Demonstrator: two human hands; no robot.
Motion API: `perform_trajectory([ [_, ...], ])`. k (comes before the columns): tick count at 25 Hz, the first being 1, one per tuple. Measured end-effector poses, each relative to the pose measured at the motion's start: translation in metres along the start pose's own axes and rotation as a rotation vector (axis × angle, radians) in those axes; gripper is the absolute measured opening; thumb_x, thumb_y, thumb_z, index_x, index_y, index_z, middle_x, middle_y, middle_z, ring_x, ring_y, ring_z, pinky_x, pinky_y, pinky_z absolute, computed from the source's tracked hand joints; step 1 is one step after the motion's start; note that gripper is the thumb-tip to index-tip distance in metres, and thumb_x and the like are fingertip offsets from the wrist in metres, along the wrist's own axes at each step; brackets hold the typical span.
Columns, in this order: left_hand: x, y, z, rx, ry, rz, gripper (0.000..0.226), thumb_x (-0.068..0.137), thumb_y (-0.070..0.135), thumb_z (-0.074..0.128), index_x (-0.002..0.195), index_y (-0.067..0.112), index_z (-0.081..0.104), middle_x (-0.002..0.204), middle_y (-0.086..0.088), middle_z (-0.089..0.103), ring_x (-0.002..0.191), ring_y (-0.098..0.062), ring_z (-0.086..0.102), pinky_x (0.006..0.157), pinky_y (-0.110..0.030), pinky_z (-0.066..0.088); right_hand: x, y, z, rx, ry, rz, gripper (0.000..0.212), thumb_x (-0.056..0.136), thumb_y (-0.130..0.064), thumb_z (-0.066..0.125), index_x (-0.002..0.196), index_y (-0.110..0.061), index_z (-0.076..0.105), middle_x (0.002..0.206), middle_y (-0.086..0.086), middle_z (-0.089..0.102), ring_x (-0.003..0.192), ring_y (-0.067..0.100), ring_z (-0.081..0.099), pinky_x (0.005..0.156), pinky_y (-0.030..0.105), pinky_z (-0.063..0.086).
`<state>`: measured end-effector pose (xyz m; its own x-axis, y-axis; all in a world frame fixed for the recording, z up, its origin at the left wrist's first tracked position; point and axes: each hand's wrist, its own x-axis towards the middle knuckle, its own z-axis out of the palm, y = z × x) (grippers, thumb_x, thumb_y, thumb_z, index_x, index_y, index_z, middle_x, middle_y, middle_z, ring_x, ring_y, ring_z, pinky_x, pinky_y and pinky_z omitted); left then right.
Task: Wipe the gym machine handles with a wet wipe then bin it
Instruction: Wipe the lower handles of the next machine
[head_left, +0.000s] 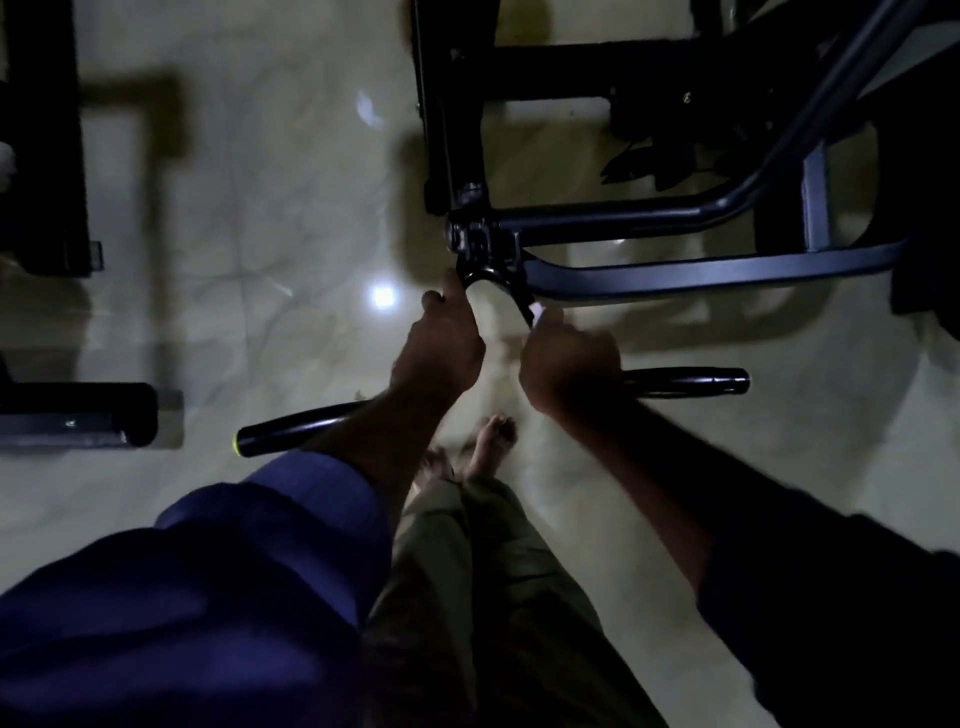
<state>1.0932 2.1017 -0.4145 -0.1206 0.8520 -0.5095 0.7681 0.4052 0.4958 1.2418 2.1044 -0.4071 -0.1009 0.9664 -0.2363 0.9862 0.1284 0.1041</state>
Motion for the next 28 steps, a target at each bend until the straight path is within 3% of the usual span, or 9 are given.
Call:
perform_trajectory([
  [2, 0.003, -0.003, 0.004, 0.007, 0.015, 0.024, 0.056, 0.099, 0.011, 0.045, 0.151, 0.01, 0.026, 0.121, -0.024, 0.05, 0.098, -0.052, 0.063, 0.081, -0.055, 0.051, 0.037, -0.023, -0.002, 0.197, -0.203, 0.013, 0.031, 0.09, -0.019, 0.062, 0.12, -0.01, 0.058, 0.093, 0.008, 0.073, 0.085, 0.029, 0.074, 0.07, 0.038, 0.051],
  [4, 0.001, -0.008, 0.004, 0.02, 0.014, 0.028, 0.058, 0.098, 0.011, 0.045, 0.153, 0.011, 0.026, 0.122, -0.024, 0.051, 0.099, -0.051, 0.063, 0.083, -0.054, 0.051, 0.062, -0.043, -0.006, 0.327, -0.315, 0.043, 0.036, 0.099, -0.017, 0.051, 0.134, -0.009, 0.046, 0.122, 0.015, 0.067, 0.113, 0.036, 0.065, 0.09, 0.043, 0.049],
  [8, -0.003, -0.006, 0.0, 0.094, 0.035, 0.082, 0.062, 0.099, 0.013, 0.049, 0.155, 0.001, 0.024, 0.125, -0.031, 0.05, 0.102, -0.053, 0.06, 0.086, -0.052, 0.049, 0.029, -0.025, -0.01, 0.166, -0.238, -0.03, 0.036, 0.101, -0.016, 0.04, 0.135, -0.006, 0.049, 0.119, 0.016, 0.068, 0.11, 0.037, 0.065, 0.104, 0.045, 0.041],
  [11, -0.009, 0.002, -0.004, 0.123, 0.038, 0.08, 0.06, 0.094, 0.007, 0.053, 0.148, -0.004, 0.03, 0.127, -0.031, 0.05, 0.106, -0.051, 0.059, 0.086, -0.05, 0.049, -0.035, 0.014, -0.01, -0.164, -0.05, -0.168, 0.032, 0.088, -0.01, 0.043, 0.115, -0.006, 0.06, 0.087, 0.012, 0.071, 0.088, 0.034, 0.066, 0.118, 0.053, 0.025],
  [14, -0.011, 0.003, -0.004, 0.17, 0.073, 0.108, 0.055, 0.088, 0.002, 0.053, 0.14, -0.005, 0.037, 0.128, -0.029, 0.047, 0.112, -0.047, 0.054, 0.088, -0.053, 0.048, -0.054, 0.045, -0.006, -0.208, 0.133, -0.345, 0.021, 0.093, -0.009, 0.04, 0.102, -0.008, 0.059, 0.077, 0.011, 0.065, 0.082, 0.033, 0.062, 0.118, 0.056, 0.028],
  [19, -0.011, 0.002, 0.001, 0.251, 0.142, 0.179, 0.062, 0.081, -0.002, 0.051, 0.142, 0.0, 0.038, 0.14, -0.025, 0.038, 0.118, -0.045, 0.044, 0.083, -0.055, 0.053, -0.05, 0.105, 0.004, -0.136, 0.166, -0.533, 0.022, 0.106, -0.021, 0.041, 0.116, -0.016, 0.059, 0.095, 0.005, 0.064, 0.089, 0.03, 0.059, 0.111, 0.053, 0.036],
  [23, -0.021, 0.004, 0.007, 0.393, 0.269, 0.49, 0.062, 0.098, 0.027, 0.055, 0.153, 0.007, 0.035, 0.155, -0.02, 0.037, 0.136, -0.04, 0.042, 0.108, -0.05, 0.043, -0.039, 0.139, 0.0, -0.032, 0.142, -0.6, 0.031, 0.107, -0.039, 0.044, 0.131, -0.024, 0.057, 0.1, -0.002, 0.065, 0.091, 0.026, 0.062, 0.105, 0.05, 0.036],
  [26, -0.032, 0.008, 0.021, 0.341, 0.207, 0.689, 0.058, 0.107, 0.038, 0.046, 0.152, 0.002, 0.04, 0.153, -0.02, 0.044, 0.141, -0.037, 0.044, 0.121, -0.047, 0.032, -0.032, 0.153, -0.002, 0.231, 0.174, -0.612, 0.022, 0.099, -0.022, 0.059, 0.12, -0.029, 0.062, 0.095, -0.007, 0.07, 0.089, 0.019, 0.066, 0.103, 0.049, 0.038],
  [28, -0.037, 0.017, 0.042, 0.25, 0.228, 0.718, 0.051, 0.109, 0.032, 0.045, 0.144, -0.004, 0.05, 0.146, -0.024, 0.053, 0.138, -0.039, 0.048, 0.121, -0.047, 0.035, -0.033, 0.171, 0.002, 0.265, 0.238, -0.615, 0.025, 0.094, -0.01, 0.064, 0.115, -0.023, 0.065, 0.105, -0.001, 0.074, 0.102, 0.02, 0.068, 0.104, 0.049, 0.038],
])
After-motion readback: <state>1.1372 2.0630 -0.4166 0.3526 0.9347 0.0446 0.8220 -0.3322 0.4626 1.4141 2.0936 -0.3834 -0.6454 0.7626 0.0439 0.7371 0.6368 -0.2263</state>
